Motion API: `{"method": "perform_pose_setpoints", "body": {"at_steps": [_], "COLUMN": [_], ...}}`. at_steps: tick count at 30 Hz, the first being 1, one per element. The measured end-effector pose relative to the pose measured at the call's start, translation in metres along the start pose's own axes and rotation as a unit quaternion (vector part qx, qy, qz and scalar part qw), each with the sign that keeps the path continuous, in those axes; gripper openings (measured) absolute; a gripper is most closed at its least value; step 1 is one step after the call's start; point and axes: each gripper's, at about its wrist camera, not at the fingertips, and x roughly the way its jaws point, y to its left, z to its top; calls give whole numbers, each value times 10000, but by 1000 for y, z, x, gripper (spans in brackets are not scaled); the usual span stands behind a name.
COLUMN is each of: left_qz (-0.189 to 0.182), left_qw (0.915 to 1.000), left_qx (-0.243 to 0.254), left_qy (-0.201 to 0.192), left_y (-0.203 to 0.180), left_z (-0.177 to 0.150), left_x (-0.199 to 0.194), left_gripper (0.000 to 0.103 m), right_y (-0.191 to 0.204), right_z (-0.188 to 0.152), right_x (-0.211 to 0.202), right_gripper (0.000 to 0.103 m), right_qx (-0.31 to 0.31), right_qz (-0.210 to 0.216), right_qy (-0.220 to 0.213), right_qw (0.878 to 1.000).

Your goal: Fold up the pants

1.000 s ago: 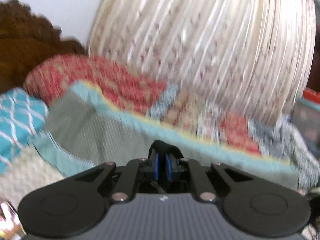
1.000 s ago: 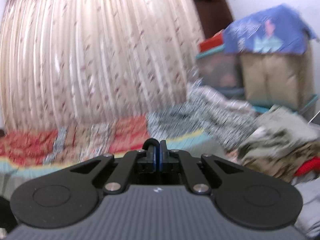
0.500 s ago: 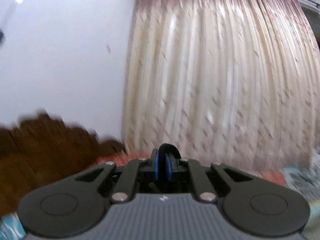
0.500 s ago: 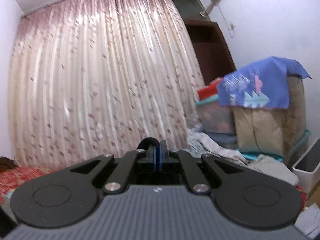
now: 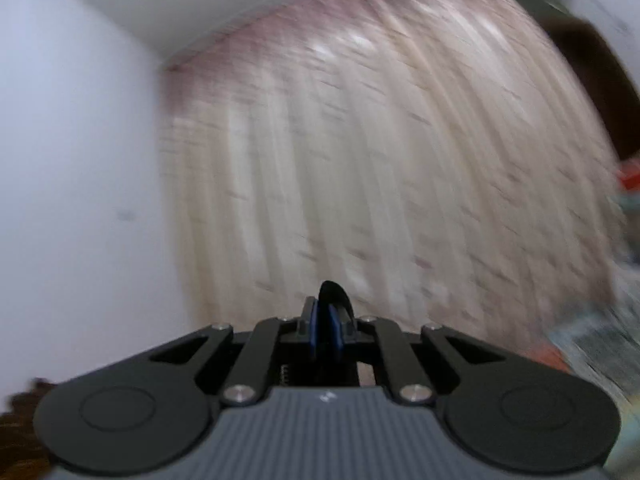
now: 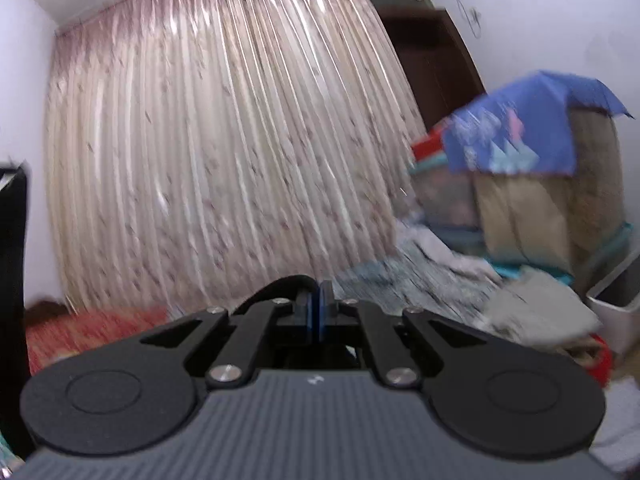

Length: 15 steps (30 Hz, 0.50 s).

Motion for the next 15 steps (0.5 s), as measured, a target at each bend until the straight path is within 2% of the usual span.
{"method": "perform_pose_setpoints", "body": {"at_steps": [3, 5, 7, 8, 9, 11, 12, 13, 15], "left_qz": [-630, -1027, -1325, -1542, -1789, -2193, -2366, -2485, -2642], "left_qw": [9967, 9905, 9824, 9729, 9558, 9111, 8962, 8906, 8897], "left_qx": [246, 344, 666, 1057, 1592, 2627, 2980, 3175, 3164], "left_qy": [452, 847, 1139, 1364, 1705, 2296, 2281, 2105, 1964], "left_y": [-103, -169, -235, -266, -299, -348, -359, -362, -347], "left_z": [-41, -76, -114, -140, -164, -213, -231, -244, -258], "left_x": [26, 39, 34, 24, 19, 0, -13, -27, -46], "left_gripper": [7, 8, 14, 27, 32, 31, 31, 31, 32], "right_y": [-18, -35, -47, -52, -57, -68, -71, -73, -77], "right_z": [-42, -74, -105, -120, -133, -155, -164, -171, -178], "right_x": [7, 15, 25, 28, 33, 42, 45, 50, 53], "right_gripper": [6, 6, 6, 6, 6, 6, 9, 10, 11], "right_qx": [-163, -88, -125, -135, -143, -104, -107, -134, -143], "right_qz": [-401, -665, -988, -1140, -1290, -1479, -1546, -1628, -1781], "right_qy": [508, 968, 1392, 1552, 1726, 2024, 2135, 2251, 2284], "right_qw": [9978, 9930, 9852, 9812, 9764, 9680, 9646, 9605, 9570]}}
